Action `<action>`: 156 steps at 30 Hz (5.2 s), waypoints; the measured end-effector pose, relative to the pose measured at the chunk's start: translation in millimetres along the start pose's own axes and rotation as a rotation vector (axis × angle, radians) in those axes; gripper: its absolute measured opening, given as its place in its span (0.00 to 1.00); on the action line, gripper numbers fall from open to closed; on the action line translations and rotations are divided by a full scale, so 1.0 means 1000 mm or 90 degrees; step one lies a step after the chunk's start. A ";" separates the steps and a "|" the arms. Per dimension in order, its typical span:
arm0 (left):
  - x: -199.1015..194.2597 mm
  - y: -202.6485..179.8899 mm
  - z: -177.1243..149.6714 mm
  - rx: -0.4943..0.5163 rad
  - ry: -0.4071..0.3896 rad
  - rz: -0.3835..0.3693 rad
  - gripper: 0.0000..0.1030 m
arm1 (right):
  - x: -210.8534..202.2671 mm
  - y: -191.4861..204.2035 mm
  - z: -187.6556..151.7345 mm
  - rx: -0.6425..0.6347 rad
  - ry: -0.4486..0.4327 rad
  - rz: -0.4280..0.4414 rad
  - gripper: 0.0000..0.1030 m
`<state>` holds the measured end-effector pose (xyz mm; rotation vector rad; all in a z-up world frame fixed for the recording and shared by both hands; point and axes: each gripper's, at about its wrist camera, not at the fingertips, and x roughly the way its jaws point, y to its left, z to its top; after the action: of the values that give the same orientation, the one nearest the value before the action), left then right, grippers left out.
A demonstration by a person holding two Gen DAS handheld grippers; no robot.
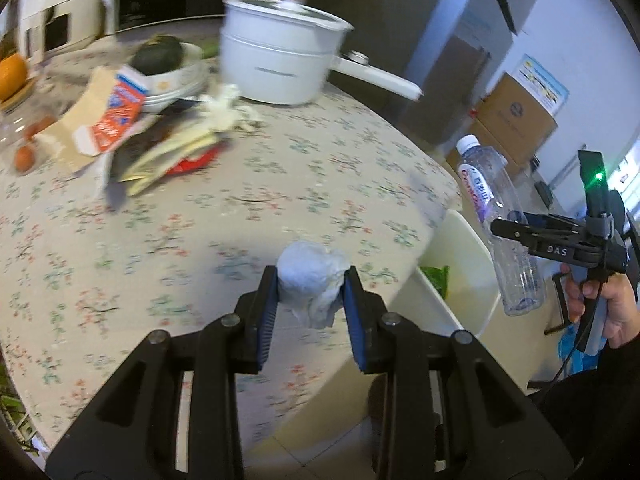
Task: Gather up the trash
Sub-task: 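Carry the tissue and clear bottle over the white bin with both grippers, then open both grippers to drop the tissue and bottle into the bin, then grasp the flattened blue carton with the left gripper while the right gripper returns to the table, then grasp the cream snack bag with the right gripper while the left gripper holds the blue carton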
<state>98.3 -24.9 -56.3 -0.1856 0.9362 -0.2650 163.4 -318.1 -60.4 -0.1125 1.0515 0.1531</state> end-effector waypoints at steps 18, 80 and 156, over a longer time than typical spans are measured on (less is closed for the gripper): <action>0.081 -0.143 -0.004 0.136 0.058 -0.099 0.33 | 0.030 -0.103 -0.042 0.089 0.037 -0.033 0.59; 0.035 0.004 -0.005 0.075 -0.017 0.087 0.90 | 0.073 -0.068 -0.016 0.076 0.007 -0.081 0.80; -0.068 0.217 -0.021 -0.280 -0.098 0.138 0.01 | 0.119 0.303 0.080 -0.156 -0.023 0.095 0.84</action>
<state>74.2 201.2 -74.7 -0.4984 0.8442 0.1573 235.5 2.3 -130.2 -0.2523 1.0025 0.4187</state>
